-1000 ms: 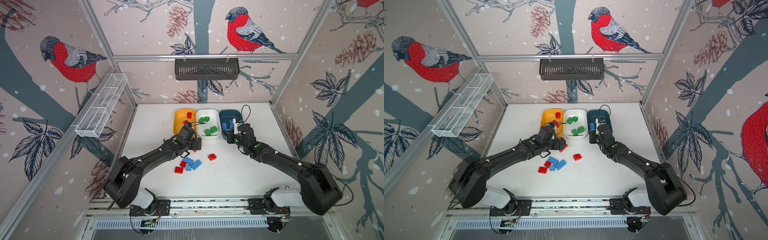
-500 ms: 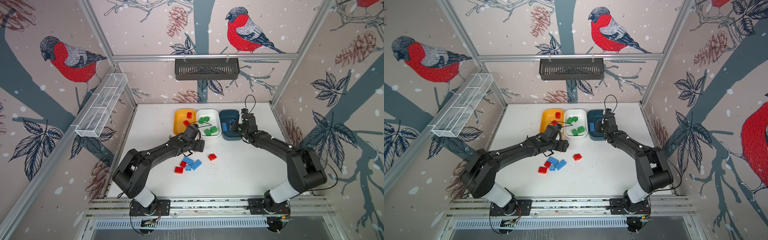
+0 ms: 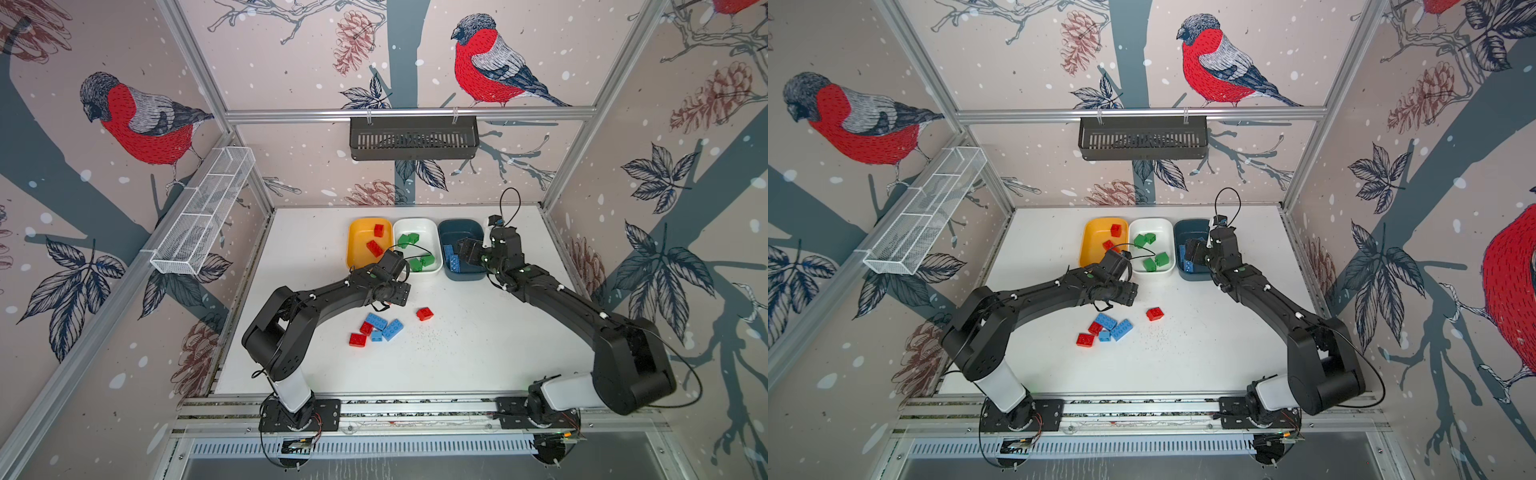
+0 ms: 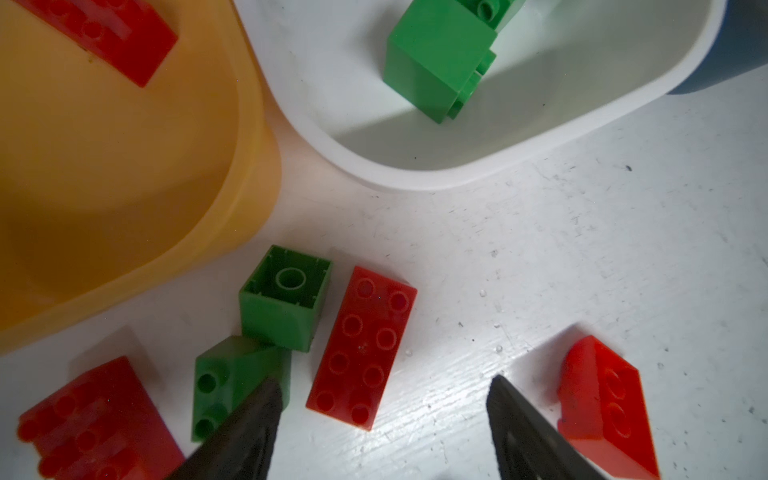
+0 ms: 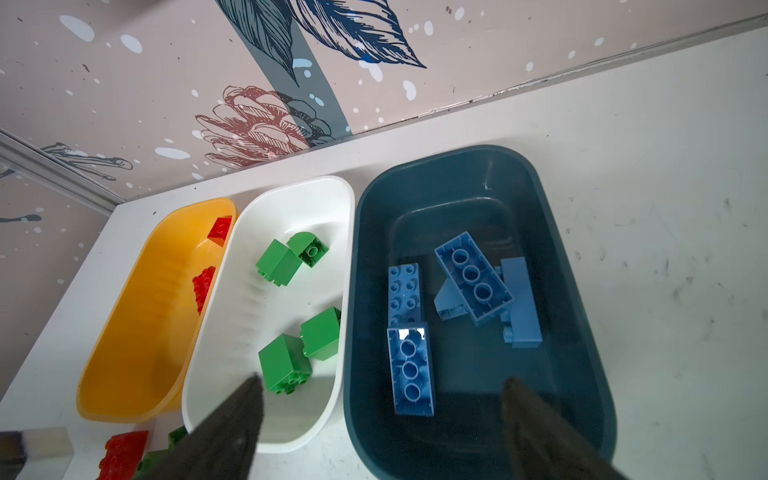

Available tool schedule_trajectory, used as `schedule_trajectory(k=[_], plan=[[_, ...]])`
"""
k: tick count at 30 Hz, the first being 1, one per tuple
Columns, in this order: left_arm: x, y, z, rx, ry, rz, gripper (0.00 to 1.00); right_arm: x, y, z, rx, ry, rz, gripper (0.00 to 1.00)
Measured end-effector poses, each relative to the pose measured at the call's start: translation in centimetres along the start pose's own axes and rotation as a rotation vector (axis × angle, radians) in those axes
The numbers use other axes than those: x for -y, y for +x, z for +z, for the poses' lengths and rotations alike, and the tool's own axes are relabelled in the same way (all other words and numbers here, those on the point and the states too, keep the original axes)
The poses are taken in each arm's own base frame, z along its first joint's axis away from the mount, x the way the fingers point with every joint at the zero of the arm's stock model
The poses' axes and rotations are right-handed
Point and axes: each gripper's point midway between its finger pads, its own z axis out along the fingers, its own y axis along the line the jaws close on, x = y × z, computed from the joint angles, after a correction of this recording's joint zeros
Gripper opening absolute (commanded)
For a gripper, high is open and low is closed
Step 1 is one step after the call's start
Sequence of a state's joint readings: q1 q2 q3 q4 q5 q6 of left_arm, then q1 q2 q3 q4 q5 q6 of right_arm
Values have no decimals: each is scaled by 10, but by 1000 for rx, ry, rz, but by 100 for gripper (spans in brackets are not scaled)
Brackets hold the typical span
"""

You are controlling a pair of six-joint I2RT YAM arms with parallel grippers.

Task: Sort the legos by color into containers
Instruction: 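Grasp a red rectangular brick with the left gripper while right moves over the teal tub, then carry the red brick into the yellow tub with the left gripper and release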

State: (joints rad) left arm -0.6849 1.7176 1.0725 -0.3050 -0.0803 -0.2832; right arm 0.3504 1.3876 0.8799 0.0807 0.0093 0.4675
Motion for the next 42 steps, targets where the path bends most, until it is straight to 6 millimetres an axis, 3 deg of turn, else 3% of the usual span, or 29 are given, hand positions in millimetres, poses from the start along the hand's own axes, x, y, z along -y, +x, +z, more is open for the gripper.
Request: schedule_trajectory(k=[4,18,26,30,36,42], plan=[[1,0,5,-12,-4,6,63,10,5,-14,22,27,26,99],[-3,19,31,-89,-53,41,65,17,1,-24,59,62,38,99],[6,21,40,-89,-54,64,42,17,1,-24,60,62,38,100],[9,20,40,-80,-56,72,36,17,1,-24,60,61,38,100],[4,18,28,-47,-76,69,29,10,3,-24,52,31,32,100],[8,-11,-3,84,-41,22,27,-17,9,-24,44,-63,-21,100]])
